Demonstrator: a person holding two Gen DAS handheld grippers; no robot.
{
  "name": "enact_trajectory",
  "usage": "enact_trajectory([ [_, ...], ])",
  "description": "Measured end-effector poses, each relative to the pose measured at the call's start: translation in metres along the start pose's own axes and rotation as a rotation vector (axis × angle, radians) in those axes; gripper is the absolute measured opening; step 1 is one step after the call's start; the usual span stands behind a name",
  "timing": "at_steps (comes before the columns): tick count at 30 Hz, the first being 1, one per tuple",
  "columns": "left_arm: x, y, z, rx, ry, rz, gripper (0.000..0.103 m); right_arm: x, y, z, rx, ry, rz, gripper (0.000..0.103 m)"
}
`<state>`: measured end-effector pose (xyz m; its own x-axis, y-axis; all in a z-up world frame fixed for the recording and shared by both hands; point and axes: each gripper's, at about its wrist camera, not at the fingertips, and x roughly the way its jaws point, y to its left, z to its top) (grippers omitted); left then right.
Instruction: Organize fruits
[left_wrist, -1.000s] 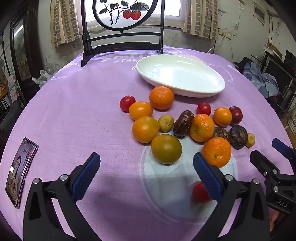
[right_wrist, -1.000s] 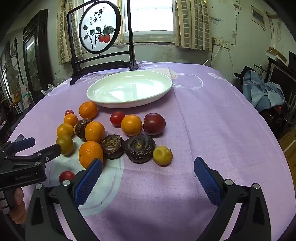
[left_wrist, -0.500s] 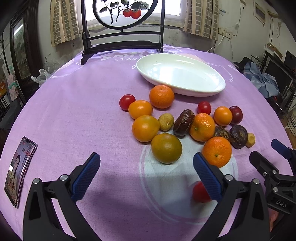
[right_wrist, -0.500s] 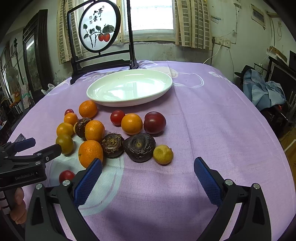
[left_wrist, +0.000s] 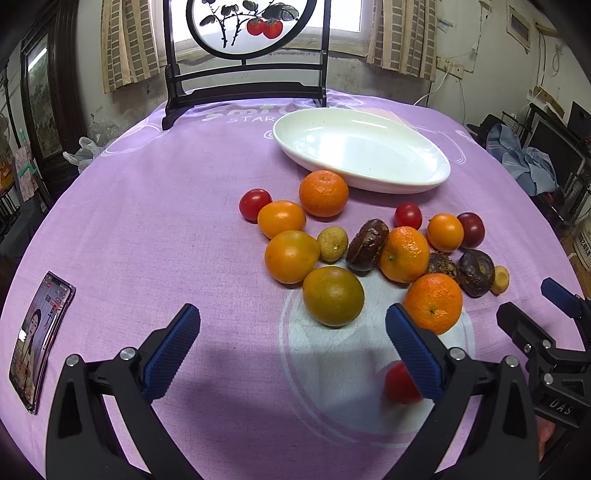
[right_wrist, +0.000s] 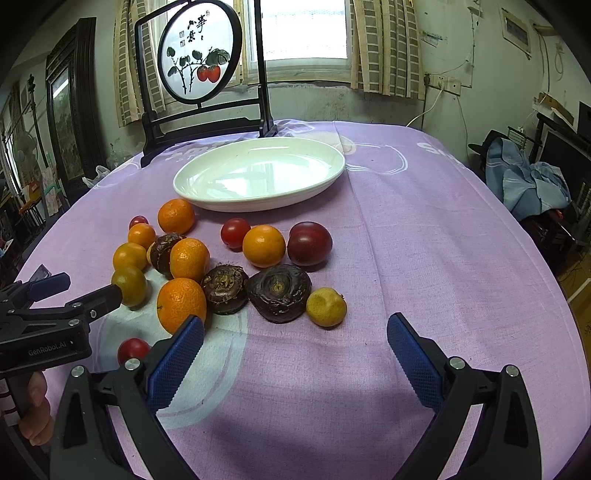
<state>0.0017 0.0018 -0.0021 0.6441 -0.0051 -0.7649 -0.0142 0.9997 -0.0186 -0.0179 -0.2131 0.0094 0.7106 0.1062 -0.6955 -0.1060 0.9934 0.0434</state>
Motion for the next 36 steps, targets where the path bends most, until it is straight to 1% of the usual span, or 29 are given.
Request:
enact_trajectory([
  [13,-0.002,0.000,0.000,-0.002,-0.003,0.003,0.099,-0.004,-0.002,0.003,-0.001,0.001,-0.002,0.100],
  [19,-0.004,0.002,0.001,-0.008,-0.011,0.002,0.099,0.003,-0.001,-0.001,0.000,0.005,-0.005,0.100],
  [20,-0.004,0.003,0.001,-0.015,-0.012,0.004,0.099,0.004,-0.003,-0.002,0.004,0.012,-0.003,0.100],
  [21,-0.004,0.004,0.001,-0.021,-0.009,0.000,0.099,0.010,-0.003,-0.003,0.015,0.037,0.006,0.100],
  [22,-0.003,0.005,0.001,-0.025,-0.001,-0.010,0.099,0.020,-0.002,-0.007,0.042,0.095,0.026,0.100],
  [24,-0.003,0.007,-0.001,-0.021,0.024,-0.023,0.099,0.026,-0.007,-0.008,0.071,0.138,0.031,0.100],
  [25,-0.004,0.007,-0.002,-0.007,0.039,-0.015,0.099,0.027,-0.009,-0.008,0.094,0.171,0.042,0.100],
  [27,-0.012,0.011,-0.007,0.014,0.050,-0.010,0.099,0.024,-0.011,-0.006,0.111,0.193,0.033,0.100],
  [29,-0.021,0.018,-0.013,0.037,0.045,-0.010,0.099,0.023,-0.008,-0.006,0.081,0.187,0.012,0.100],
  [30,-0.025,0.022,-0.016,0.045,0.041,-0.007,0.099,0.024,-0.005,-0.006,0.070,0.204,0.034,0.100],
  [32,-0.030,0.031,-0.024,0.053,0.045,-0.005,0.099,0.023,0.002,-0.008,0.014,0.219,0.040,0.100],
  [33,-0.031,0.035,-0.026,0.055,0.069,-0.005,0.099,0.022,0.008,-0.011,-0.031,0.233,0.028,0.100],
  [34,-0.031,0.038,-0.029,0.056,0.069,-0.008,0.099,0.020,0.012,-0.012,-0.059,0.241,0.025,0.100],
  [36,-0.030,0.046,-0.034,0.032,0.097,-0.032,0.099,0.012,0.018,-0.014,-0.077,0.235,0.062,0.099],
])
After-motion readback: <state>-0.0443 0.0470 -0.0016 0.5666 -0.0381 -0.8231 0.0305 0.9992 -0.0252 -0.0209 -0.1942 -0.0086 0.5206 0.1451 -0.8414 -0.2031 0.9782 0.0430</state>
